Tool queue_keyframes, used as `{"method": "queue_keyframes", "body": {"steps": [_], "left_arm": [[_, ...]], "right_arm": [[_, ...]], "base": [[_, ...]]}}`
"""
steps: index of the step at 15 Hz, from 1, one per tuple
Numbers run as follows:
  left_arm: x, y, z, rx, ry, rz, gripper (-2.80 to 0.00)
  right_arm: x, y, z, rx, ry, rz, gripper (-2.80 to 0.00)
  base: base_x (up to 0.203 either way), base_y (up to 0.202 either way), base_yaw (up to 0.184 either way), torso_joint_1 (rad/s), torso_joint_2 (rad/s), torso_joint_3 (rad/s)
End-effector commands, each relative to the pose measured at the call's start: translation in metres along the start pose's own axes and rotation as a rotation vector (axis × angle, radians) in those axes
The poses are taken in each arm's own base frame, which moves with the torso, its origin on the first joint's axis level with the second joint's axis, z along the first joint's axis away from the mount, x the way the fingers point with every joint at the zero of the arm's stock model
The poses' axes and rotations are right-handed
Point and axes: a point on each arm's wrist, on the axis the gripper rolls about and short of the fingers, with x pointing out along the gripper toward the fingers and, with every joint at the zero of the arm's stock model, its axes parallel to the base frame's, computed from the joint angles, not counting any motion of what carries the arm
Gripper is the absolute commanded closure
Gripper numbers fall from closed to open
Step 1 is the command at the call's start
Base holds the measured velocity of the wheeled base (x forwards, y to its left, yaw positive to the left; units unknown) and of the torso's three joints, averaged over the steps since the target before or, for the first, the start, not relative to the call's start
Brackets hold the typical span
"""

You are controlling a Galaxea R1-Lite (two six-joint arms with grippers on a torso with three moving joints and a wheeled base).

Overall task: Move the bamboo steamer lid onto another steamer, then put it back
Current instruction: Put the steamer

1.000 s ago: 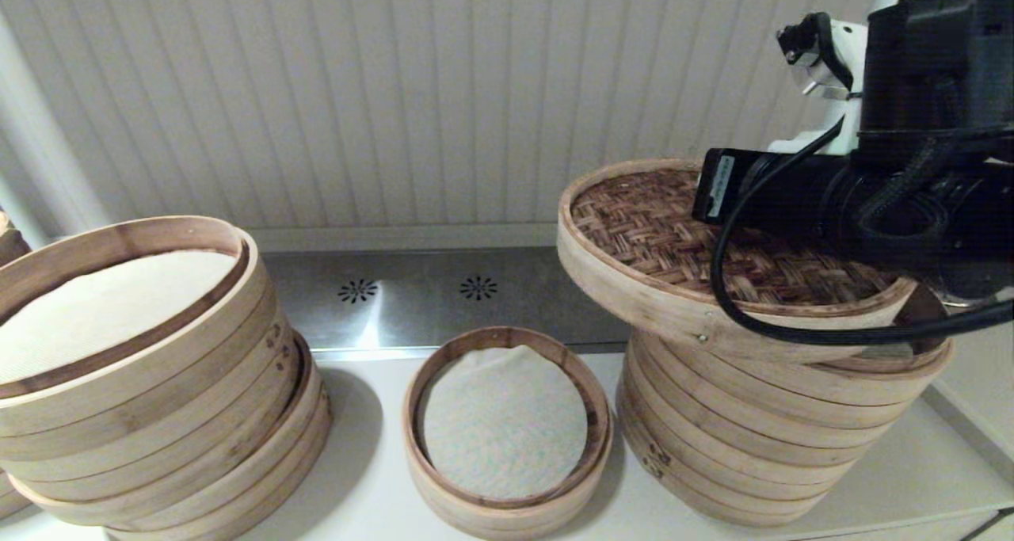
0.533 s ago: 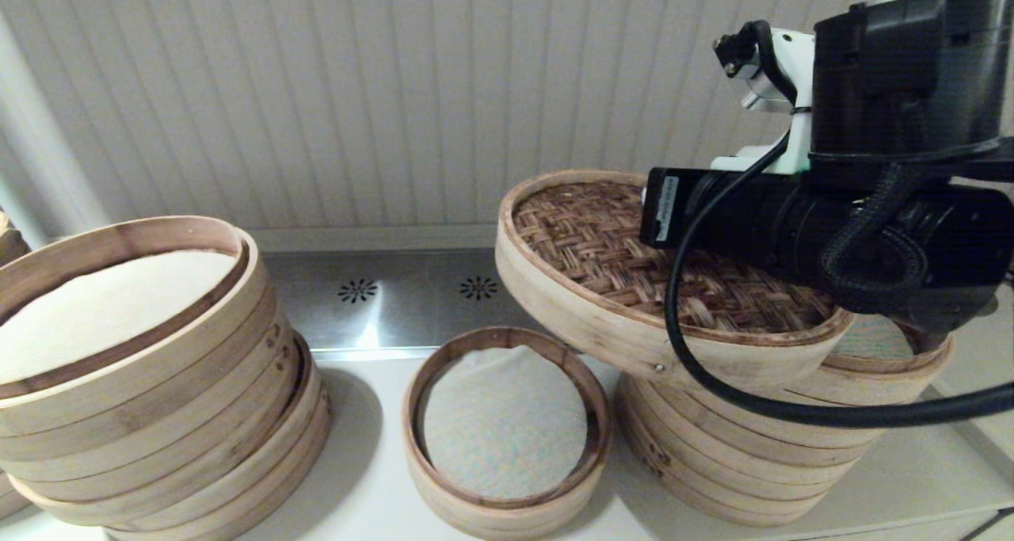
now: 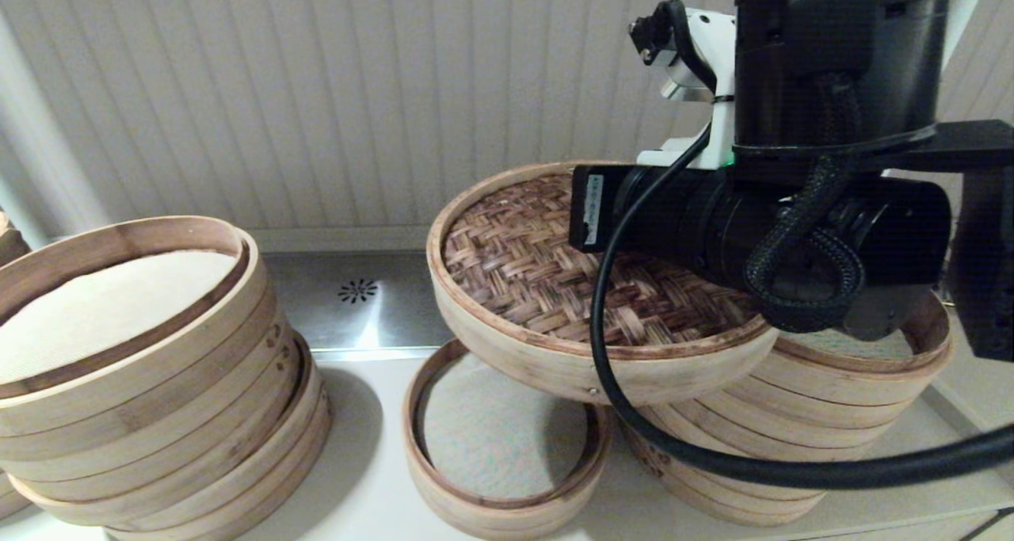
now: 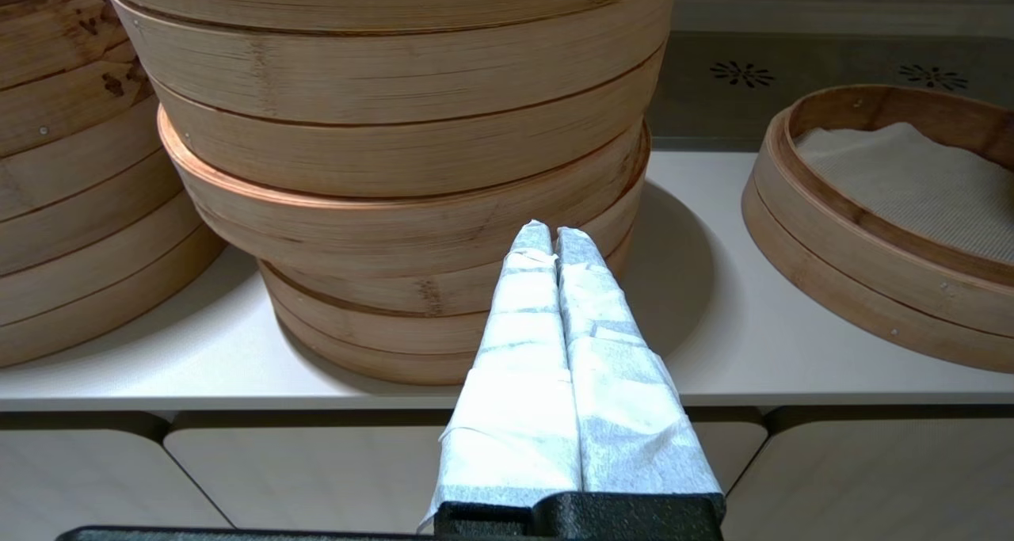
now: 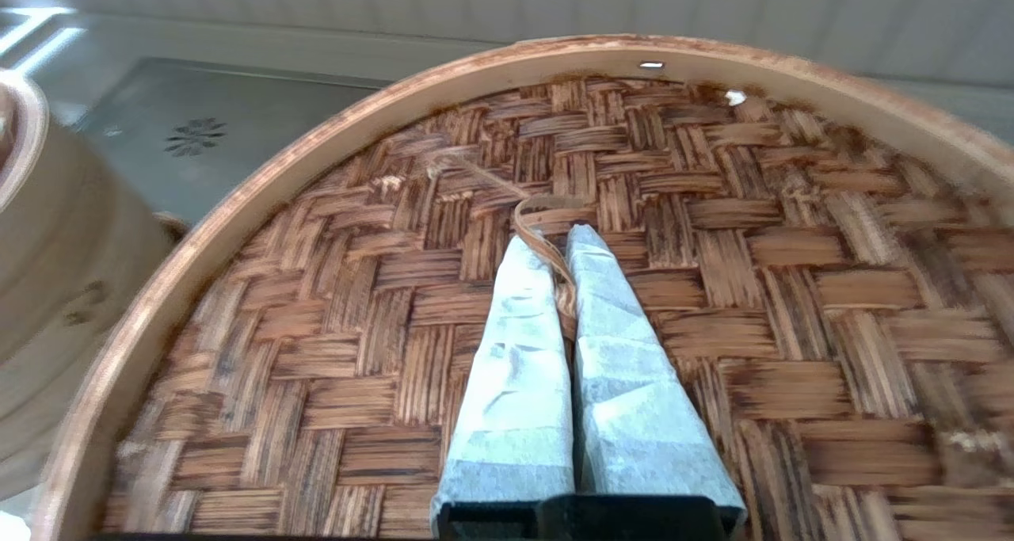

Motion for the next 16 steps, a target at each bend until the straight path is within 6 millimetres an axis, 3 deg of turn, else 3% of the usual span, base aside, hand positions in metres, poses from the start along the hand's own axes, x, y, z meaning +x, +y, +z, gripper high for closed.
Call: {"method": "queue_keyframes", "body": {"steps": [1,10,16], "left_arm": [[0.0,0.0,0.0,0.0,-0.001,0.001,0.0],[0.0,0.0,0.0,0.0,-0.001,0.001,0.0],[0.0,0.0,0.0,0.0,-0.001,0.001,0.0]], "right_arm": [[0.004,0.005,-0.004,-0.005,0.009,0.004,0.0],[0.013,0.011,-0.022,-0.037,0.06,0.005,0.0],[0.037,0.022,-0.051,-0.071,0.137,-0.004,0.0]], "base": [[0.0,0.0,0.0,0.0,0.0,0.0],[0.0,0.0,0.0,0.0,0.0,0.0],[0.0,0.0,0.0,0.0,0.0,0.0]]}}
